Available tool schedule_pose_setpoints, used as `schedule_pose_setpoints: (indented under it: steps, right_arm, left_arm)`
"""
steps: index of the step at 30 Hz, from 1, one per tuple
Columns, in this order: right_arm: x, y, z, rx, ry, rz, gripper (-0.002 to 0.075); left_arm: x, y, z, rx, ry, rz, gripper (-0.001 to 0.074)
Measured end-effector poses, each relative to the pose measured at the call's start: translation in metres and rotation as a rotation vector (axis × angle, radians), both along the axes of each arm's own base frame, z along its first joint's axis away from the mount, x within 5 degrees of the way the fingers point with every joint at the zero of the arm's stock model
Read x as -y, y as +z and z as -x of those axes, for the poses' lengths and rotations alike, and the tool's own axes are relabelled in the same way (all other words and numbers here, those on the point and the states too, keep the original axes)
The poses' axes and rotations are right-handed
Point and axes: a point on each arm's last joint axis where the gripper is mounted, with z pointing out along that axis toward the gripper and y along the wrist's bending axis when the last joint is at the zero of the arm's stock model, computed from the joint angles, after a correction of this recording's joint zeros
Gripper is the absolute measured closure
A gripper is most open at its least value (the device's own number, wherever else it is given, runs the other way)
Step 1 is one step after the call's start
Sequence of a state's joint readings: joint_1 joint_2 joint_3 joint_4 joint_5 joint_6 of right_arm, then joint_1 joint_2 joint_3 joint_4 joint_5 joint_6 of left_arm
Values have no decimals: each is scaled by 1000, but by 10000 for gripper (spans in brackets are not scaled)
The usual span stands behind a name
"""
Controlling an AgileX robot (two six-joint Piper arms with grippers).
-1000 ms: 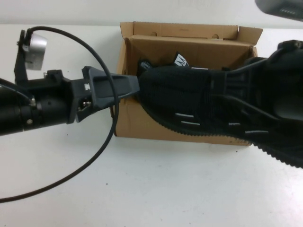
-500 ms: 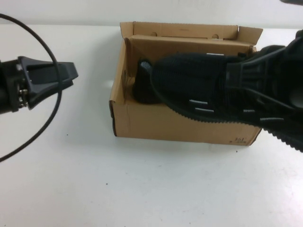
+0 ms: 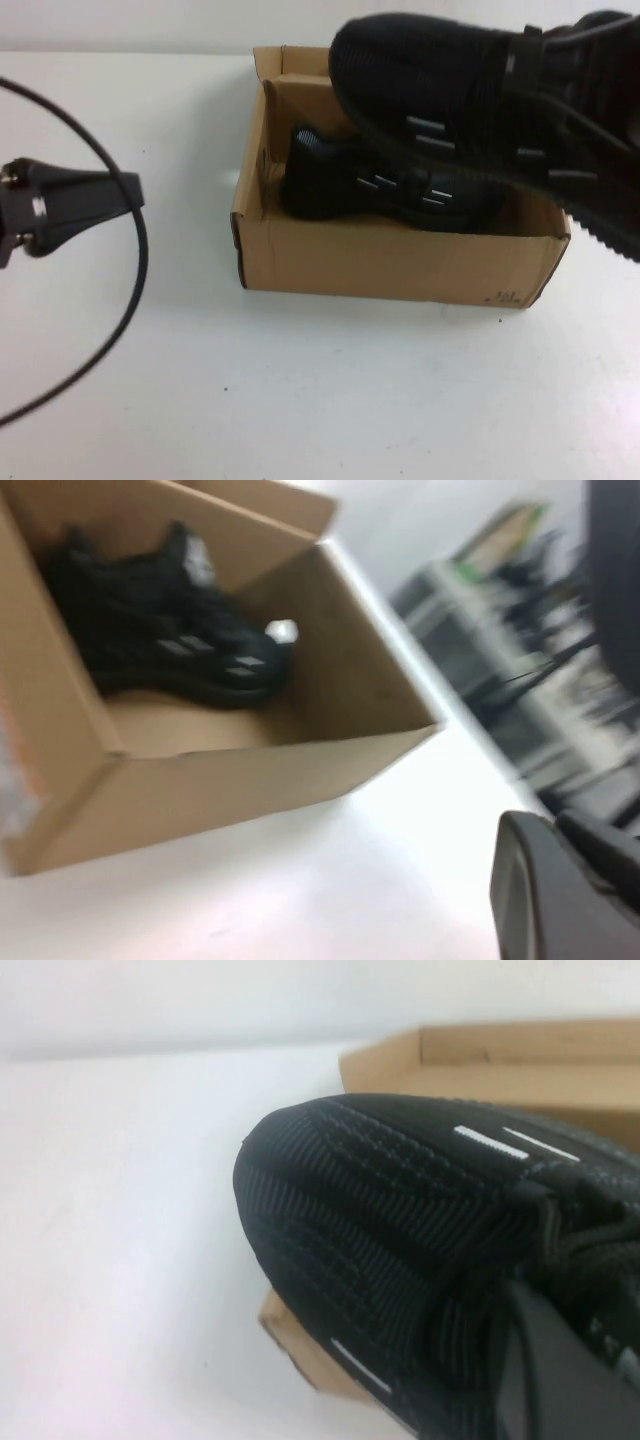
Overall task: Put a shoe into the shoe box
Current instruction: Place the shoe in the shoe box
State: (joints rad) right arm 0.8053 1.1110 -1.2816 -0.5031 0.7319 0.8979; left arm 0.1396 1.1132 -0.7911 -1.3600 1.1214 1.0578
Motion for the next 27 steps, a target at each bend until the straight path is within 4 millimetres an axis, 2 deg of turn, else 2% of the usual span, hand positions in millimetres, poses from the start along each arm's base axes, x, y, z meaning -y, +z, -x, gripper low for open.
schedule_pose_setpoints:
  steps: [5,13,18,23,27]
  right_arm:
    - [-5,-3,-14,27,6,-5,725]
    - [-21,-30,-49,-17,14,65,725]
    - [-22,-41,-67,-72,36,45,725]
    - [-23,-49,-91,-165,117,28,725]
    - [-20,-46,-112,-206,186,-30,725]
  left_arm:
    - [-3,13,24,130,58,-169,736]
    - [0,27,73,274,60,-395,736]
    - [-8,36,104,349,193,-511,736]
    - [-17,48,132,470,377,-550,736]
    - [-20,55,150,566,456,-554,736]
